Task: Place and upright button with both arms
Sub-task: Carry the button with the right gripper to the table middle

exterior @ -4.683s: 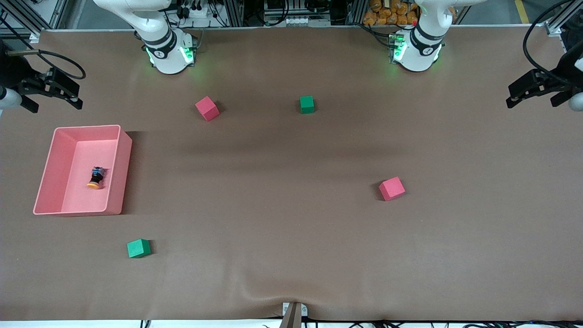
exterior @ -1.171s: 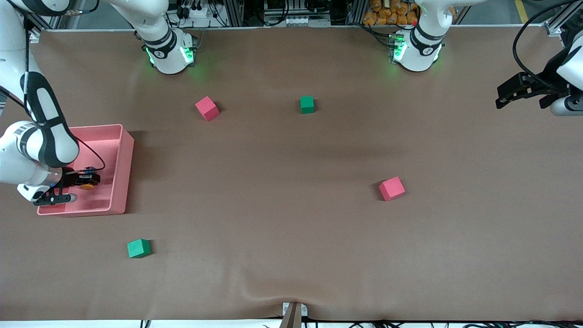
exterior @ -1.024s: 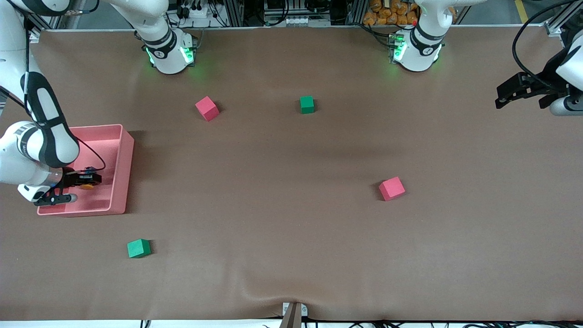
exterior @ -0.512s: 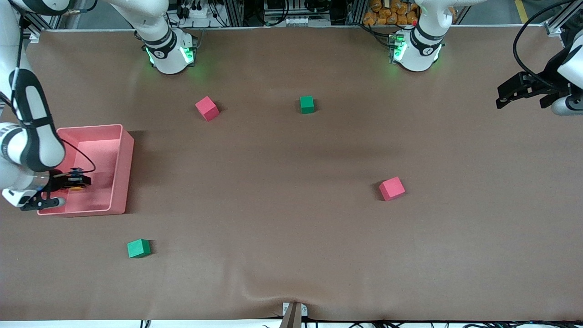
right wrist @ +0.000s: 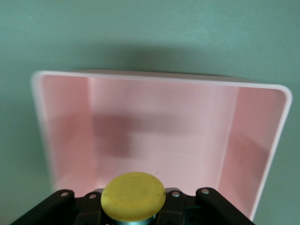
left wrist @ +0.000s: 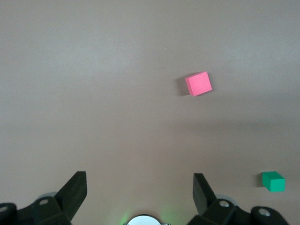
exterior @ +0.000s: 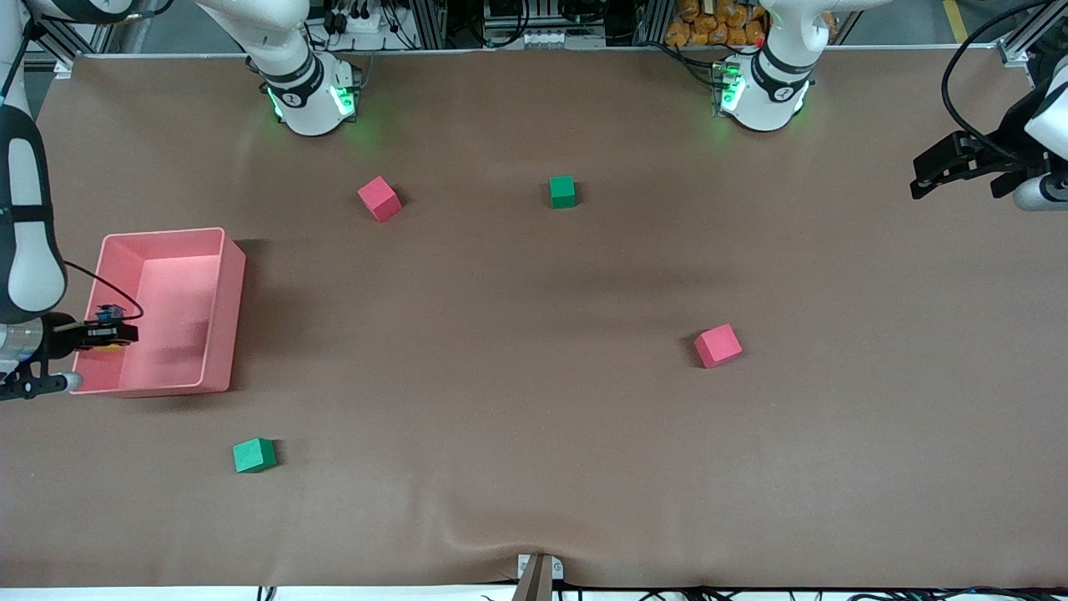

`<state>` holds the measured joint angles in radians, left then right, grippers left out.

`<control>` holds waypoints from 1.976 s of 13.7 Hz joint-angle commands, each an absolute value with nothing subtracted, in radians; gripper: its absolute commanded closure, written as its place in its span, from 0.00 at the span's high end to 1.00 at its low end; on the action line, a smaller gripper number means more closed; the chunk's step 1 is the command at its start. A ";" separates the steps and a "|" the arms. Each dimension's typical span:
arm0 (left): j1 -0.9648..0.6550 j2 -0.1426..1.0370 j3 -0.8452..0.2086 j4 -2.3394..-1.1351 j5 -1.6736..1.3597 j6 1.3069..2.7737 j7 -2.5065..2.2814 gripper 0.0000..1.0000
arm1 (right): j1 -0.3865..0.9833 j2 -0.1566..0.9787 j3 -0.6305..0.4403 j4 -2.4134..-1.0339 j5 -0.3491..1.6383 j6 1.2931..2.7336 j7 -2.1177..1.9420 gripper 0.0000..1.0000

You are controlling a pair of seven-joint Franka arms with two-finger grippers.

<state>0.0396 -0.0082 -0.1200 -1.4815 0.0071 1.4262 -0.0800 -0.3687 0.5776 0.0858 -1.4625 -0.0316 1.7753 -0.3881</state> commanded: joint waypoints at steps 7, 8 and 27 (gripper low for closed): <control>0.041 0.015 -0.124 -1.477 0.008 1.430 -0.089 1.00 | -0.062 0.564 0.213 -1.322 0.055 1.654 0.168 0.00; 0.041 0.020 -0.124 -1.477 0.008 1.434 -0.089 1.00 | 0.007 0.583 0.213 -1.298 0.054 1.689 0.239 0.00; 0.037 0.051 -0.127 -1.502 0.006 1.440 -0.072 1.00 | 0.675 0.983 0.135 -1.196 0.034 2.310 0.788 0.24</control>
<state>0.0374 0.0577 -0.1256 -1.5006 0.0071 1.4372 -0.0786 0.6608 0.9596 0.1469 -1.2384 0.0484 2.2981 0.7637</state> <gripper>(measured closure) 0.000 0.868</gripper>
